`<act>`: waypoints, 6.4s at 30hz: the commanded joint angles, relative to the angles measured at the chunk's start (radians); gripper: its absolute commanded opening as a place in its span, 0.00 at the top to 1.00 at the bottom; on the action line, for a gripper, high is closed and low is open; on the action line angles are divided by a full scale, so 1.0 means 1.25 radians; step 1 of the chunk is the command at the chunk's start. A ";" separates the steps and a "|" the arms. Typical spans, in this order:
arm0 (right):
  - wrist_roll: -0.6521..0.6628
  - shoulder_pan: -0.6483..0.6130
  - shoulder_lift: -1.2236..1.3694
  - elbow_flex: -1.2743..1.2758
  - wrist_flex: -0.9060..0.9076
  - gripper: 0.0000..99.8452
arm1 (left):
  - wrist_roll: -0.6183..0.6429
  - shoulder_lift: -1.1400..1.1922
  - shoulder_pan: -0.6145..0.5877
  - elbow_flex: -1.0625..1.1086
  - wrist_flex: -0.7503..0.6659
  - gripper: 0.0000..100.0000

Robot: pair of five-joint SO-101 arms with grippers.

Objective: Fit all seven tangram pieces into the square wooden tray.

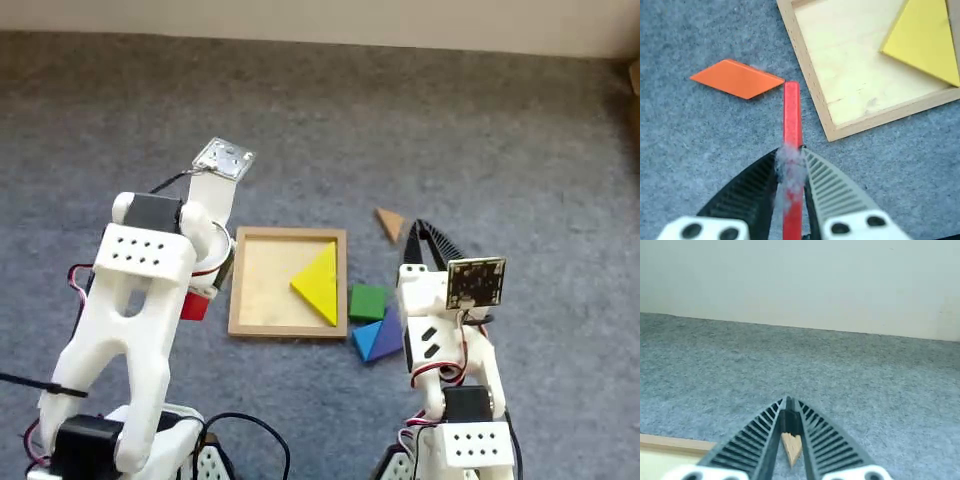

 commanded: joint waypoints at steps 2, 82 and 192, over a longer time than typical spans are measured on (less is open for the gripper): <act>0.002 0.014 -0.015 0.020 -0.029 0.99 | -0.022 -0.030 0.015 -0.028 -0.048 1.00; 0.007 0.010 -0.015 0.020 -0.030 0.99 | 0.112 -0.021 0.245 0.304 -0.615 0.82; 0.009 0.010 -0.015 0.018 -0.030 0.99 | 0.031 0.269 0.056 0.058 -0.485 0.95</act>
